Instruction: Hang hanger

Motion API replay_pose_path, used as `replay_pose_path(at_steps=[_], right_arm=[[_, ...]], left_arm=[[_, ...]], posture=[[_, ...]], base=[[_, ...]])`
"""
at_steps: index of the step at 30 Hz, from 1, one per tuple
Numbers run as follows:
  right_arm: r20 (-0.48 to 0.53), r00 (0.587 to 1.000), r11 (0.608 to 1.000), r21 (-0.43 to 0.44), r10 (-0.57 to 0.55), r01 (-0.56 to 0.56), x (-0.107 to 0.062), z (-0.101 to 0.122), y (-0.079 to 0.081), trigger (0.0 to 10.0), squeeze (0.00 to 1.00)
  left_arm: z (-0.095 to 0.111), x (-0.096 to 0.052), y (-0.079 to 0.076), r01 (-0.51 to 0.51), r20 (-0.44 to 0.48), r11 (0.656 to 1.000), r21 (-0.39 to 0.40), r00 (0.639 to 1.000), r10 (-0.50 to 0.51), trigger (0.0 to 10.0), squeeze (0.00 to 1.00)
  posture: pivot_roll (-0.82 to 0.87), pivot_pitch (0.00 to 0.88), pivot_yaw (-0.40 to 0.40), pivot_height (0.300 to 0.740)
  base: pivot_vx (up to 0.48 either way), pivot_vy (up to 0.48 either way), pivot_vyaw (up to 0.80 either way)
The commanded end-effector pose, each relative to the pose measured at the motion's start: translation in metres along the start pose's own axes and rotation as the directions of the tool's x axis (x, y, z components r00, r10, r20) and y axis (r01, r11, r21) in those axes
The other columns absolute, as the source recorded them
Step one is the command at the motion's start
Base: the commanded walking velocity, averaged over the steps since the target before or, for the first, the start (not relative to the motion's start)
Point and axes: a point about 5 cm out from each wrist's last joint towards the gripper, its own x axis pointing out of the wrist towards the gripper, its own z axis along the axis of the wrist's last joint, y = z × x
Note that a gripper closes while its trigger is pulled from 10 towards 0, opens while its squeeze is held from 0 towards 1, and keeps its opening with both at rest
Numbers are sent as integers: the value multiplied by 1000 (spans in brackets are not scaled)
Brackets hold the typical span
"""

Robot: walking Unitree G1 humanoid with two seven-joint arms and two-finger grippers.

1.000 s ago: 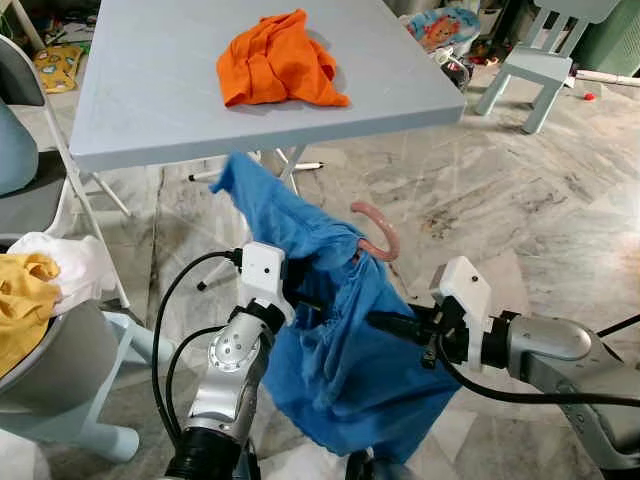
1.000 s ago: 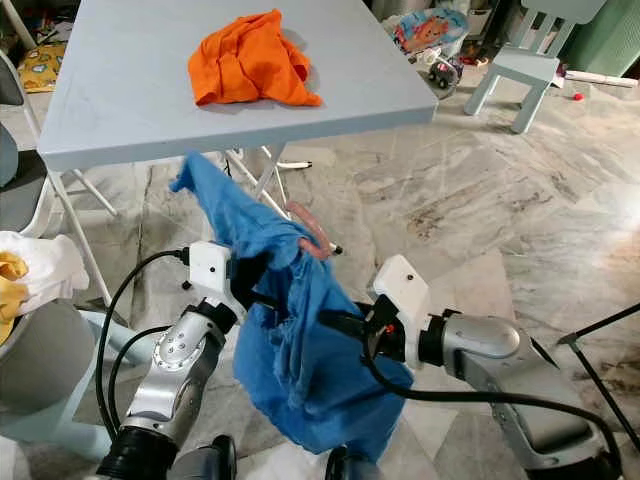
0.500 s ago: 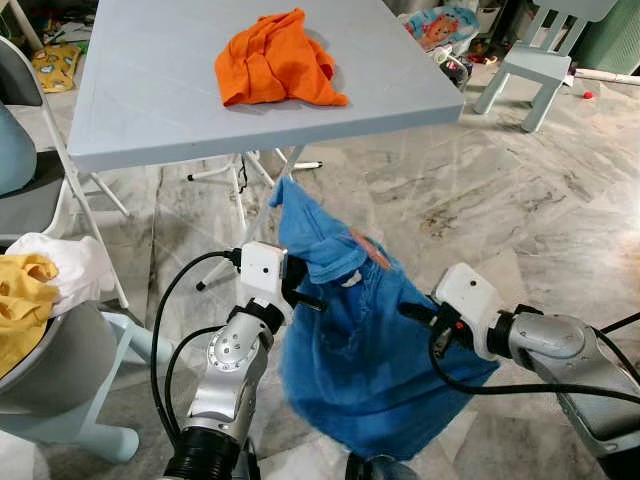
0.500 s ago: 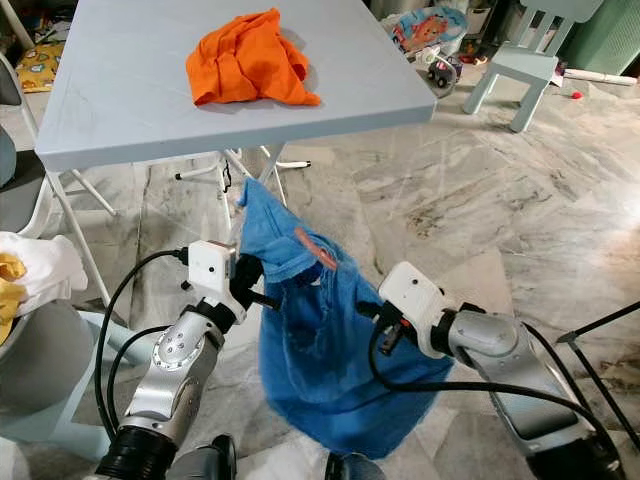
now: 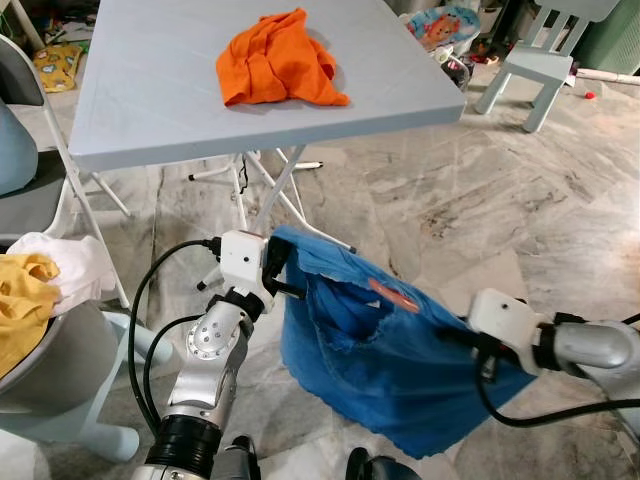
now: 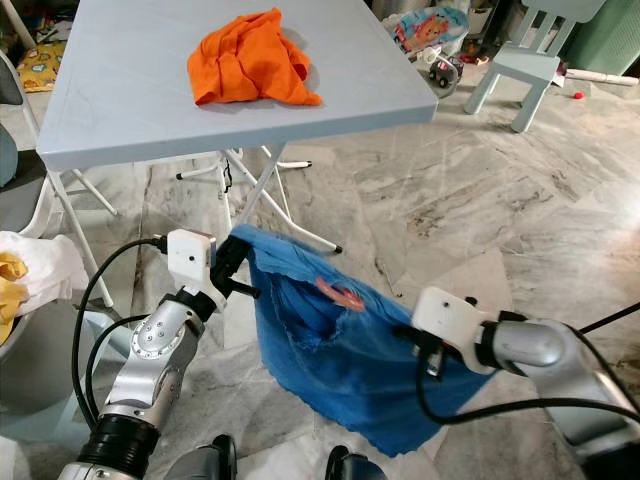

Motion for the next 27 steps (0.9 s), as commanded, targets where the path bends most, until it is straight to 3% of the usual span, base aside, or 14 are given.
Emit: replay_pose_path(at_steps=[1, 3, 10, 14, 19, 22, 27], right_arm=[[-34, 999, 1000, -12, -10, 10, -20, -9, -10, 10000, 0], [-65, 997, 997, -71, -45, 40, -32, -14, -17, 10000, 0], [-105, 994, 997, -76, -36, 28, -54, -22, -28, 10000, 0], [-83, 996, 994, -103, 32, -41, -87, -16, -33, 10000, 0], [-87, 993, 991, -93, 83, -91, -105, -13, -36, 10000, 0], [-22, 991, 990, -49, 134, -135, -120, -5, -40, 10000, 0], [56, 973, 974, -52, 223, -220, -122, 8, -33, 10000, 0]], left_arm=[[-2, -1, 3, -13, -16, 1000, 7, 1000, 13, 0, 0], [-3, -1, 1, -4, -25, 1000, 5, 1000, 4, 0, 0], [-8, -1, -2, 15, -52, 1000, 7, 999, -15, 0, 0], [-13, -4, 0, 25, -92, 1000, 12, 995, -23, 0, 0], [-15, -5, 1, 34, -105, 999, 11, 994, -33, 0, 0], [-19, -5, -2, 45, -125, 999, 11, 991, -43, 0, 0], [-21, -4, -5, 63, -140, 998, 10, 988, -61, 0, 0]], posture=[[-57, 194, -49, 740], [-60, 194, -47, 740], [-65, 194, -41, 740], [-62, 194, -37, 740], [-72, 194, -36, 740], [-77, 193, -35, 740], [-74, 190, -31, 740]], base=[[0, 0, 0], [0, 0, 0], [0, 0, 0], [0, 0, 0], [0, 0, 0], [0, 0, 0], [0, 0, 0]])
